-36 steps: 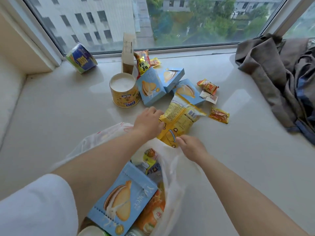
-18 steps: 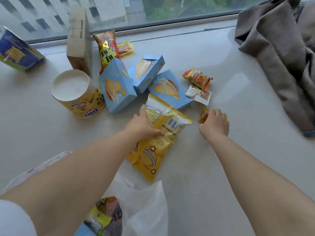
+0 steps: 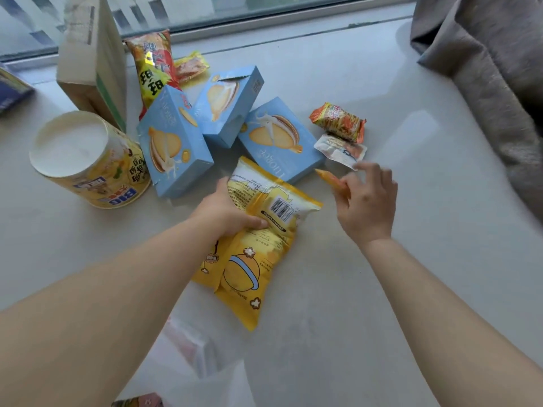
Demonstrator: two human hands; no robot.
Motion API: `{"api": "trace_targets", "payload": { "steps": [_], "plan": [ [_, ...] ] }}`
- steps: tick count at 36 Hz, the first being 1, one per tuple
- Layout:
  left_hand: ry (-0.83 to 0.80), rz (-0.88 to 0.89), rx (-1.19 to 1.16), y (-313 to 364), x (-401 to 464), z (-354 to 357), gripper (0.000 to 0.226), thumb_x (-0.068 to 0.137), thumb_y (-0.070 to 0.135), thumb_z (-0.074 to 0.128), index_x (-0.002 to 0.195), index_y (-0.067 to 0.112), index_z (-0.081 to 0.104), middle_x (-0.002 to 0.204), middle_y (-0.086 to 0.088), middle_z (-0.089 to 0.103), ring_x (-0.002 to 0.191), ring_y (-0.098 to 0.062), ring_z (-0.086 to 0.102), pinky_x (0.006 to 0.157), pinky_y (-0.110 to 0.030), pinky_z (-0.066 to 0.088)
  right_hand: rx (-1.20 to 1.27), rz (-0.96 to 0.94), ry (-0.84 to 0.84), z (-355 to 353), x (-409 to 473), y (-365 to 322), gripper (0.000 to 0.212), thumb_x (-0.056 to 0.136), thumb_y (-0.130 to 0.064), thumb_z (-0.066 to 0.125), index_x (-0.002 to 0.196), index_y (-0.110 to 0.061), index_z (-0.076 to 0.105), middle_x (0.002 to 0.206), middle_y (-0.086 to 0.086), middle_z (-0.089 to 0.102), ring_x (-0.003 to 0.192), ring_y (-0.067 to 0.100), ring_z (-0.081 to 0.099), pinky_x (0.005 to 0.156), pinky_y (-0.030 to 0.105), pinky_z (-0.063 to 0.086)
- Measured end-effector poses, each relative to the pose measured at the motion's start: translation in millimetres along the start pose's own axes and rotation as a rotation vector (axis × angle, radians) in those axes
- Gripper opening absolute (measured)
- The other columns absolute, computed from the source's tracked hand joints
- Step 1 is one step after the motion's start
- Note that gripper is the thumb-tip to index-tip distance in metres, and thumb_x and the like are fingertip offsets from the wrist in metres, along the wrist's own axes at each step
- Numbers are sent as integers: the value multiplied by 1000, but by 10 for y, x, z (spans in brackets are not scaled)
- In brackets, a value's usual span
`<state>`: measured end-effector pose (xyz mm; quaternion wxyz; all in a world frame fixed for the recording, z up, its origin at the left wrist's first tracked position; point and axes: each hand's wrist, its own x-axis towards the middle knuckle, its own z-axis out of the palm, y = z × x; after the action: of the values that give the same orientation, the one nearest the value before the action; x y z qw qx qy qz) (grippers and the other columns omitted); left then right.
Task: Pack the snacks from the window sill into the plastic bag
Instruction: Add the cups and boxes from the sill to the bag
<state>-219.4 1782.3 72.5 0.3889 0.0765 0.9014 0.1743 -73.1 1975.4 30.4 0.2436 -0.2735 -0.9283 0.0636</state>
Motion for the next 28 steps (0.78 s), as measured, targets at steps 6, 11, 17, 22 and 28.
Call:
{"api": "trace_targets", "payload": {
  "steps": [6,11,17,22,28],
  "plan": [
    [-11,-1,1,4,-5,-9,121,55,49,87,148,31,11,136,-3,51,119,-28,53,93,-39,46,-41,-21,-374,133,559,-38,43,75,-2,61,117,-7,51,135,9,34,103,38,51,77,39,39],
    [-21,-7,10,7,-1,-26,124,55,50,86,149,31,9,139,-4,49,123,-29,50,96,-39,44,-48,147,-503,228,772,60,45,90,-16,52,134,-19,43,131,8,49,109,36,53,82,38,42],
    [-36,-11,11,37,12,-59,124,56,48,87,150,29,8,140,-5,48,124,-29,49,96,-38,43,59,493,-355,29,915,282,22,89,-21,53,107,-11,61,113,15,62,105,37,56,80,34,43],
    [-45,-17,15,59,-1,-65,123,57,47,86,150,29,7,141,-6,46,126,-31,47,97,-39,43,371,752,-386,-69,975,462,31,88,-32,60,108,-10,66,113,9,64,108,28,57,81,27,40],
    [-48,-10,-6,45,3,-60,124,55,46,88,150,29,9,139,-4,49,124,-28,49,97,-38,43,466,654,-464,-72,1141,416,53,66,-46,71,106,-12,65,114,10,61,108,24,57,93,30,47]
  ]
}}
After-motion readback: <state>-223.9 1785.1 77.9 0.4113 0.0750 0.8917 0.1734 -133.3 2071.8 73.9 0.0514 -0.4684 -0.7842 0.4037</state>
